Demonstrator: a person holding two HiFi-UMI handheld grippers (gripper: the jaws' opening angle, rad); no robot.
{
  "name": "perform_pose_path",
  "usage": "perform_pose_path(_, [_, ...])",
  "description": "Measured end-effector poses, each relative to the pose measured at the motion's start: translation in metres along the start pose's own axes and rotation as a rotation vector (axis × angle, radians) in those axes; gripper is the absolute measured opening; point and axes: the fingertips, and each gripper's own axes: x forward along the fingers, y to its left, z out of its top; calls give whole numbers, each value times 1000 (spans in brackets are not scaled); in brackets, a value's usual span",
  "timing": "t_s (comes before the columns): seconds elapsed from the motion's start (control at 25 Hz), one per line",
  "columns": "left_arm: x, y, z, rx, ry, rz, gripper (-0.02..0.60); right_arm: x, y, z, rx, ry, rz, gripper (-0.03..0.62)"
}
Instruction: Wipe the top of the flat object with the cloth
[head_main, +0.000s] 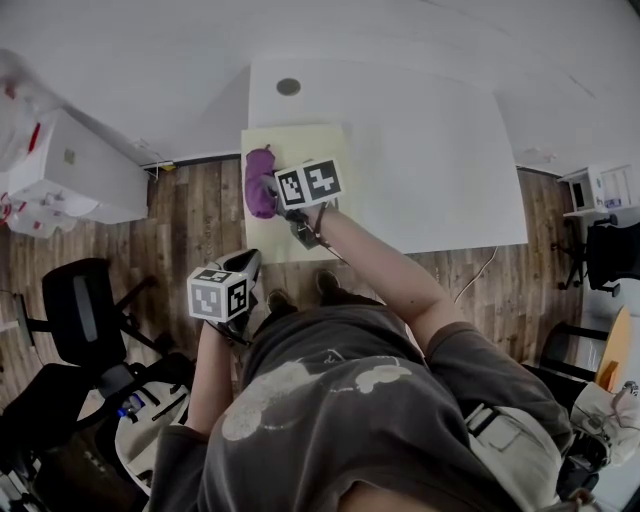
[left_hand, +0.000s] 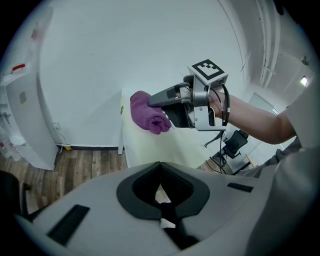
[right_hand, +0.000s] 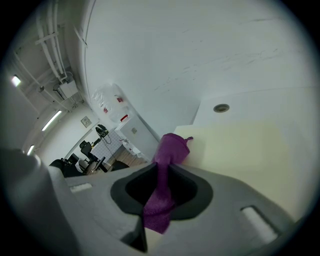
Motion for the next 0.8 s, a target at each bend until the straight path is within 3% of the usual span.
perform_pose_path(0.8, [4,6,7,8,-13,39,-5,-52,-63,-10,42,-28,-67,66])
